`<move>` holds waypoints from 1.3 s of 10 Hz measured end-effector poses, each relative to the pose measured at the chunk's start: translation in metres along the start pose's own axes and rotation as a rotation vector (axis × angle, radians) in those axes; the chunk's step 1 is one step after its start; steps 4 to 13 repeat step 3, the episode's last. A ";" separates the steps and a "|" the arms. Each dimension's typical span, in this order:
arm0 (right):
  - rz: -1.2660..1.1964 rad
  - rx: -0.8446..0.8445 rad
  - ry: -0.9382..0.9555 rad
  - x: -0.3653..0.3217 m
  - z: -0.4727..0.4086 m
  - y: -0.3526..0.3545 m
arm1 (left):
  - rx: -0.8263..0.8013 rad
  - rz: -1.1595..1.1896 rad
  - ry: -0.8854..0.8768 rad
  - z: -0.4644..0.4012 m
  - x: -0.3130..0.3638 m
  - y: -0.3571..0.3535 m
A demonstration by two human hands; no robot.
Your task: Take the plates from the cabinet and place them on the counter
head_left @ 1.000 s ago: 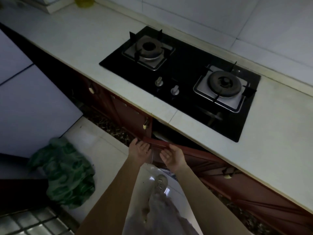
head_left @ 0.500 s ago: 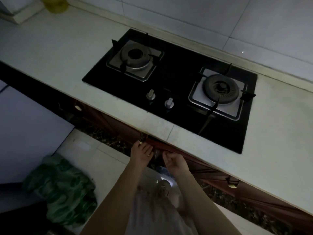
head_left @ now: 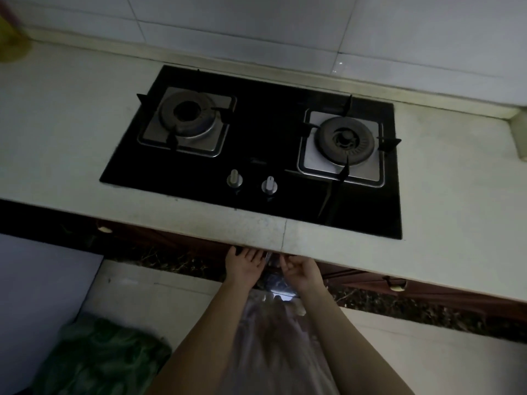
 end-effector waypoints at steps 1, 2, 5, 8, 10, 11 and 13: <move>0.051 -0.002 0.009 0.001 0.000 0.000 | -0.024 -0.133 -0.011 -0.002 0.005 0.001; 0.229 0.030 -0.027 -0.001 0.006 0.000 | -0.025 -0.330 0.004 0.004 0.015 0.001; 0.385 0.048 -0.001 -0.009 0.020 0.003 | -0.022 -0.512 0.020 0.015 0.029 0.010; 0.385 0.048 -0.001 -0.009 0.020 0.003 | -0.022 -0.512 0.020 0.015 0.029 0.010; 0.385 0.048 -0.001 -0.009 0.020 0.003 | -0.022 -0.512 0.020 0.015 0.029 0.010; 0.385 0.048 -0.001 -0.009 0.020 0.003 | -0.022 -0.512 0.020 0.015 0.029 0.010; 0.385 0.048 -0.001 -0.009 0.020 0.003 | -0.022 -0.512 0.020 0.015 0.029 0.010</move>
Point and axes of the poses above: each hand's wrist, its own z-axis away from the middle knuckle, its own y-axis out of the back of the hand, x = y × z, the point moved 2 cm from there along -z, towards the middle knuckle, and after that the axes turned 3 degrees about x, right-handed, at the moved point
